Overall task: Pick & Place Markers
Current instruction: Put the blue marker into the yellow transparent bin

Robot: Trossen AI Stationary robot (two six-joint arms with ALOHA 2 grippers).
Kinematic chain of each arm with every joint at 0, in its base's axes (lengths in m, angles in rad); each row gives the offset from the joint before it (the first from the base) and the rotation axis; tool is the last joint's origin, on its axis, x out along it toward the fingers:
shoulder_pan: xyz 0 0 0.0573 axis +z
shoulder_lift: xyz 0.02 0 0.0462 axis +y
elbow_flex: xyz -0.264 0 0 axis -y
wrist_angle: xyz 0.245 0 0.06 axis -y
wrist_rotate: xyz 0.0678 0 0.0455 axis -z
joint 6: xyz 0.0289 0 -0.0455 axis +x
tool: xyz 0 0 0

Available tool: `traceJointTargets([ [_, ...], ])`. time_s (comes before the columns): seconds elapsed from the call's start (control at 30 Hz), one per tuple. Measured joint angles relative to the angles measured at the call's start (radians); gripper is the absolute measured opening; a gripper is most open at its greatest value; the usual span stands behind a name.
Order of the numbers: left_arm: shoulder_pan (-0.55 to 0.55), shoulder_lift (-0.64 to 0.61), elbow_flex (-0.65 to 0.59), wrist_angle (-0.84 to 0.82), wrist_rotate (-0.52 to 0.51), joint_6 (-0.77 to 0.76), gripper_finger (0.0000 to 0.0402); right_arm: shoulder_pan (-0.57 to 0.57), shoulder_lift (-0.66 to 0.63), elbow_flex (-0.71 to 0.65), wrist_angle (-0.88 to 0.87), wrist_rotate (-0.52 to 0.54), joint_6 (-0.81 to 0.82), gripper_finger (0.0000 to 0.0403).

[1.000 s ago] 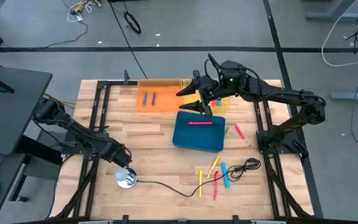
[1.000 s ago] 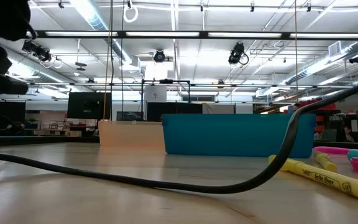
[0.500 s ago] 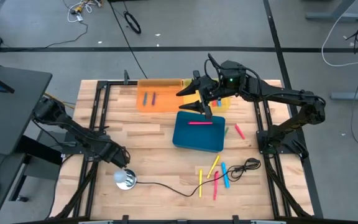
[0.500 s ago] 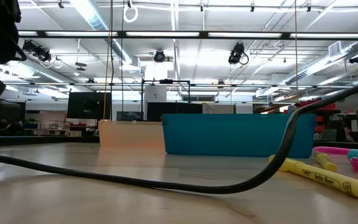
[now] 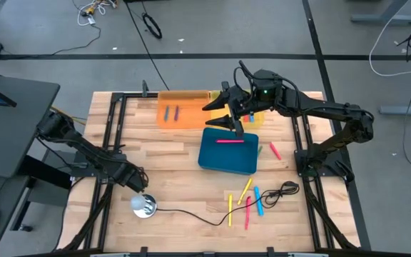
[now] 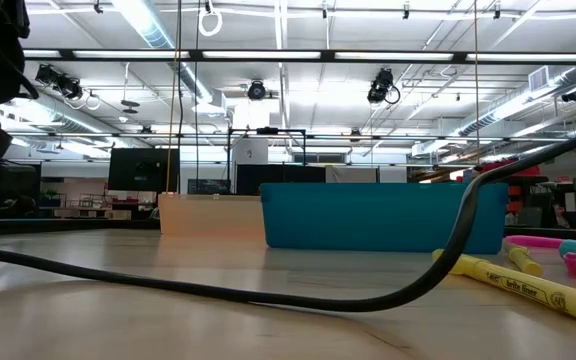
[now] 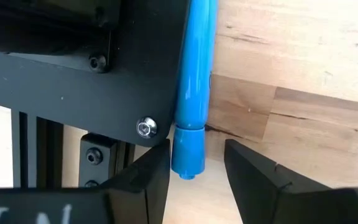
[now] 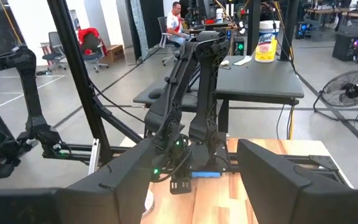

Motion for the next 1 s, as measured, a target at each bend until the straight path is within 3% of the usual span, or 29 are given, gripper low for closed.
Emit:
traceJointTargets([
  [0.47, -0.006, 0.026, 0.001, 0.002, -0.015, -0.008, 0.0151, 0.001, 0.000, 0.000, 0.007, 0.000, 0.009, 0.0236],
  [0.83, -0.014, 0.030, -0.003, -0.007, -0.034, -0.015, 0.0075, 0.001, 0.000, 0.000, 0.008, 0.000, 0.023, 0.0236],
  [1.0, -0.027, 0.030, -0.003, -0.005, -0.036, 0.000, 0.0074, 0.001, 0.000, 0.000, 0.008, 0.000, 0.023, 0.0236],
])
